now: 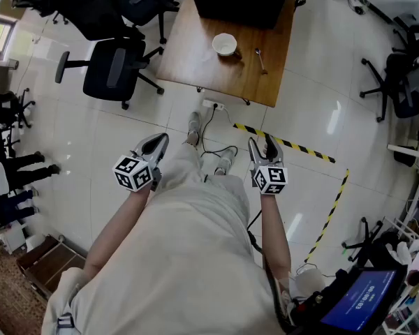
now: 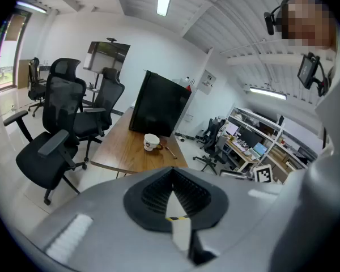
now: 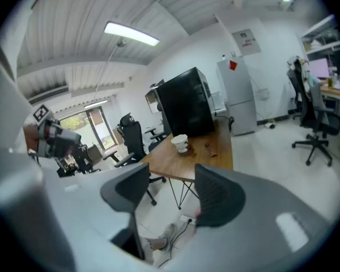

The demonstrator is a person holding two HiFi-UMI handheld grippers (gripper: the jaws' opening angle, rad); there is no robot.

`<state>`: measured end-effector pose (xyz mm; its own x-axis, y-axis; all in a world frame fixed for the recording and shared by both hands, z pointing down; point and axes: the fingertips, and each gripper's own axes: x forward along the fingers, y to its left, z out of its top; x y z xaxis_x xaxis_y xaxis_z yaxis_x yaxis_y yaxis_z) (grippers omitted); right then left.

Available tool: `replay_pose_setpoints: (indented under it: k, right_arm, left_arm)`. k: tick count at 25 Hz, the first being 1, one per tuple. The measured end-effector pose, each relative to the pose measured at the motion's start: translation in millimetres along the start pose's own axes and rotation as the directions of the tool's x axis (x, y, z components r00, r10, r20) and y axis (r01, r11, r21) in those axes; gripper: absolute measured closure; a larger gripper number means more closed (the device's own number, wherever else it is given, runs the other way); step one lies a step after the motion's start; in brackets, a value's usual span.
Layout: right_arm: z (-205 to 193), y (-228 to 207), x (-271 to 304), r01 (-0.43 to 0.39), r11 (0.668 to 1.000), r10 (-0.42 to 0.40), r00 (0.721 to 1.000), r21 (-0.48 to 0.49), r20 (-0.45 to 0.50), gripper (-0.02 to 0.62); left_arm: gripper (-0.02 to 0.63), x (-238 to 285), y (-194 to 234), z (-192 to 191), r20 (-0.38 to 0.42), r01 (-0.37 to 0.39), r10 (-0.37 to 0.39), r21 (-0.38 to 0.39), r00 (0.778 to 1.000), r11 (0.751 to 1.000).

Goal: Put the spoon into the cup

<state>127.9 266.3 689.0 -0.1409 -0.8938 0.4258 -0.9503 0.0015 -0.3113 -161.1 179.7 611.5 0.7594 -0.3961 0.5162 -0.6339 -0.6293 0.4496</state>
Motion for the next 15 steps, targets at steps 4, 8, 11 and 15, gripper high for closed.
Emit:
replay_pose_setpoints:
  k: [4, 8, 11, 15]
  right_arm:
    - [10, 2, -21, 0.001, 1.0, 0.0, 0.999, -0.021, 0.044, 0.37]
    - [31, -3, -22, 0.038, 0.997, -0.033, 0.996, -0.061, 0.077, 0.391]
    - [37, 5, -16, 0.056, 0.997, -0.051, 0.995, -0.054, 0.081, 0.404]
    - [40, 20, 10, 0.06, 0.998, -0.057, 0.996, -0.033, 0.063, 0.411]
  left_arm:
    - [0.624, 5, -1, 0, 0.016, 0.005, -0.005, -0.017, 1.0, 1.0]
    - [0.624, 14, 1, 13, 0.052, 0.026, -0.027, 0.004, 0.998, 1.0]
    - [0.624, 21, 16, 20, 0.052, 0.047, -0.047, -0.007, 0.998, 0.999]
    - [0.624, 40, 45, 35, 0.013, 0.083, -0.083, -0.01, 0.996, 0.997]
